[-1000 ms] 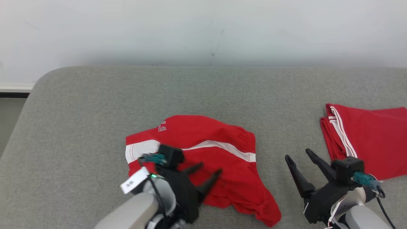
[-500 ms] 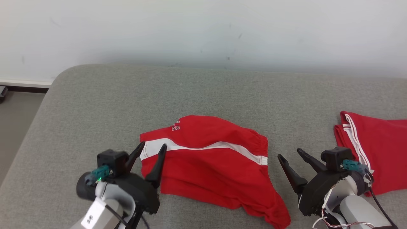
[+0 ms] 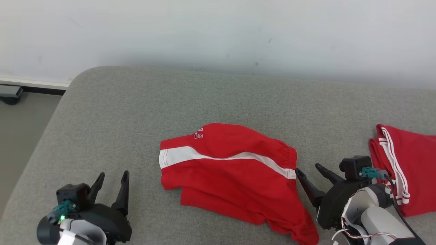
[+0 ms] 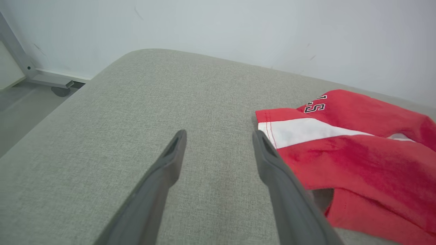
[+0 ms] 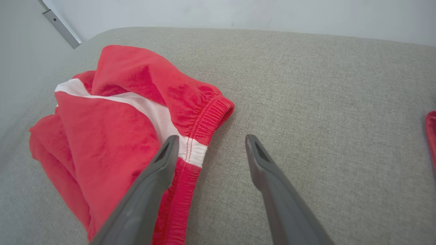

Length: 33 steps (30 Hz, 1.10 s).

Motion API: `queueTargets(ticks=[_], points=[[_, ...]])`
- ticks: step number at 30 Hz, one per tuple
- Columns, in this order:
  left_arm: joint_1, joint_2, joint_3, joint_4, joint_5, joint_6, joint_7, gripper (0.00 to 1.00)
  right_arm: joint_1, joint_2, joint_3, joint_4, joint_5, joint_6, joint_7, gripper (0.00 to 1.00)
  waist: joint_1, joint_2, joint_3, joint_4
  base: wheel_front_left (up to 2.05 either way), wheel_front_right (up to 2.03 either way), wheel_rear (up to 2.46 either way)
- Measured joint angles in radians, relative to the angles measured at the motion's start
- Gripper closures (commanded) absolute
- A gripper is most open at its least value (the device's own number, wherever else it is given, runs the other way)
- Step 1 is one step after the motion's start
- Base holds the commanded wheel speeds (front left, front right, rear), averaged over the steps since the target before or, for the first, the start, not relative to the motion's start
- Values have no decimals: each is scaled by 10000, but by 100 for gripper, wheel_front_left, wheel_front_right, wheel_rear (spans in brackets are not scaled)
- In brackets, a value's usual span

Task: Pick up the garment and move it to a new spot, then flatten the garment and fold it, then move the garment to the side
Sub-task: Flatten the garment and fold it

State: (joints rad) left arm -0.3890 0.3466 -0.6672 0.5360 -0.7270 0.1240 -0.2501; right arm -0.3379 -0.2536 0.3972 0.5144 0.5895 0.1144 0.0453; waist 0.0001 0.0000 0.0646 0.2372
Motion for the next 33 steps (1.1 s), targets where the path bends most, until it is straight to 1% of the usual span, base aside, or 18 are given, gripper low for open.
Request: queueTargets(ticks=[7, 8, 10, 19, 20, 21, 26, 30, 33], points=[[562, -198, 1035, -297, 782, 2, -2, 0, -8, -10, -6, 336, 107, 0, 268, 0, 0, 0, 9, 212, 0, 0, 0], [616, -399, 1160, -426, 968, 2, -2, 0, -16, -10, 13, 420, 167, 2, 420, 0, 0, 0, 7, 290, 0, 0, 0], [621, -552, 1313, -571, 1122, 0, -2, 0, -30, -4, 54, 566, 171, 2, 543, 0, 0, 0, 4, 378, 0, 0, 0], [1008, -917, 1831, -1070, 1992, 2, -2, 0, -498, 128, 213, 1097, 268, 13, 1085, 0, -1, 0, -2, 813, 0, 0, 0], [1026, -936, 1896, -1106, 2040, 2, -2, 0, -540, 146, 247, 1183, 268, 13, 1152, 42, 0, 0, -2, 857, 0, 0, 0], [1055, -953, 1990, -1160, 2084, 0, -2, 0, -586, 148, 293, 1248, 268, 13, 1221, 100, 0, 0, 0, 896, 0, 0, 0], [1506, -974, 2355, -1361, 2219, 2, -4, 0, -840, 190, 347, 1337, 267, 15, 1229, 100, 0, 0, 13, 950, 0, 0, 0], [1722, -972, 2546, -1561, 2272, 2, -4, 0, -1067, 151, 244, 1273, 267, 59, 1081, 100, 0, 0, 28, 802, 0, 0, 0], [1759, -966, 2591, -1710, 2276, 2, -4, 0, -1066, -12, 81, 1172, 268, 61, 849, 100, 0, 1, 44, 634, 0, 0, 0]])
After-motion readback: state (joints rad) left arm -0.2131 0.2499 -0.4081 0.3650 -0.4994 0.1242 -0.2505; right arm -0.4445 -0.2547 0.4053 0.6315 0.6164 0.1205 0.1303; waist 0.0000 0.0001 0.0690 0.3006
